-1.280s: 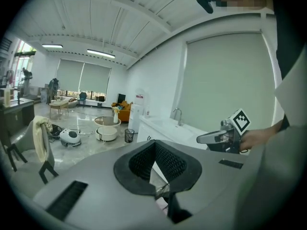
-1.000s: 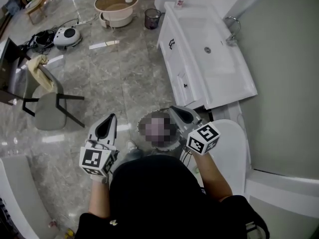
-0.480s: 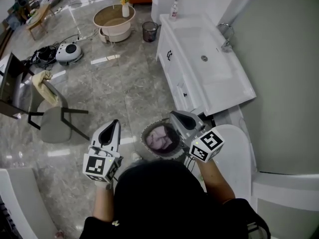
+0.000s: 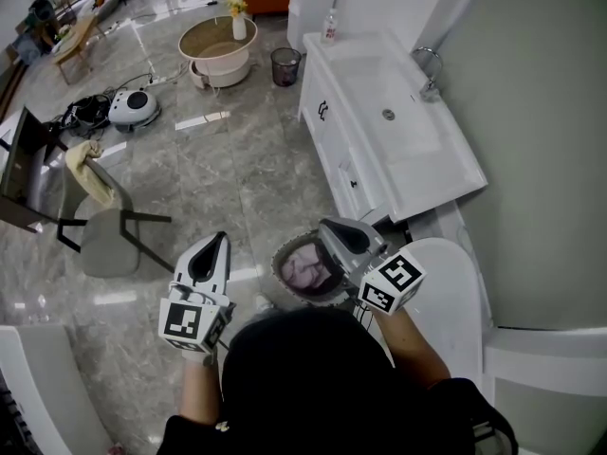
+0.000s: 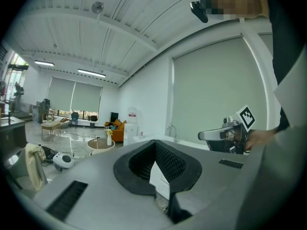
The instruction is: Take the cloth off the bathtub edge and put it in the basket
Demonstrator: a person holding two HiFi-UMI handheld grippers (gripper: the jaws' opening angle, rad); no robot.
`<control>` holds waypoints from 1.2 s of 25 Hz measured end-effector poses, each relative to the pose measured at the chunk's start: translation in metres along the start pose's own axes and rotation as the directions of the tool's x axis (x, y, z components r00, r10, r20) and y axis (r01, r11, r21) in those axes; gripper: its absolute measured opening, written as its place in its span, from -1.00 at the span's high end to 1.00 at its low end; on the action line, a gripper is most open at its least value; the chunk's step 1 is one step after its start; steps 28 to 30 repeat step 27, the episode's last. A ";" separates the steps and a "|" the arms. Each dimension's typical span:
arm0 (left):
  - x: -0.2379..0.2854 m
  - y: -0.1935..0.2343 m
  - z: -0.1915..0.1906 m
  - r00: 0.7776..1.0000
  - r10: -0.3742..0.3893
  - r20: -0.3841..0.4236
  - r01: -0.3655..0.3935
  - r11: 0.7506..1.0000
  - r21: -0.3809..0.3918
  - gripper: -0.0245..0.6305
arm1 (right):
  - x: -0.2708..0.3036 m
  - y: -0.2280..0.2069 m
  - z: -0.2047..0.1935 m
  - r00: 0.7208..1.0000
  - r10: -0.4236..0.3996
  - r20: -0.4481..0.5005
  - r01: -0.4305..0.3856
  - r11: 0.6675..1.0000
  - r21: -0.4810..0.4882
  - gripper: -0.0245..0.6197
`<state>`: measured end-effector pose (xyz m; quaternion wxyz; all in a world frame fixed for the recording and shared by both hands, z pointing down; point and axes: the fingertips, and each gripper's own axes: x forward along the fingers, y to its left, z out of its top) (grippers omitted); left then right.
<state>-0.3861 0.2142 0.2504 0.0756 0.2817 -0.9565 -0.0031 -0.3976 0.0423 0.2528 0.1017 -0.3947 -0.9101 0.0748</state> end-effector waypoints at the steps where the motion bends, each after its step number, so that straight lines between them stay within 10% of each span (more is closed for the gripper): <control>1: 0.000 -0.001 0.001 1.000 0.000 0.001 0.000 1.000 0.001 0.89 | -0.001 0.000 -0.001 1.000 0.000 -0.001 0.000 1.000 0.004 0.93; 30: -0.013 -0.035 -0.004 1.000 0.028 -0.005 -0.028 0.999 -0.023 0.89 | -0.030 -0.005 -0.013 1.000 -0.016 -0.014 0.016 1.000 0.005 0.93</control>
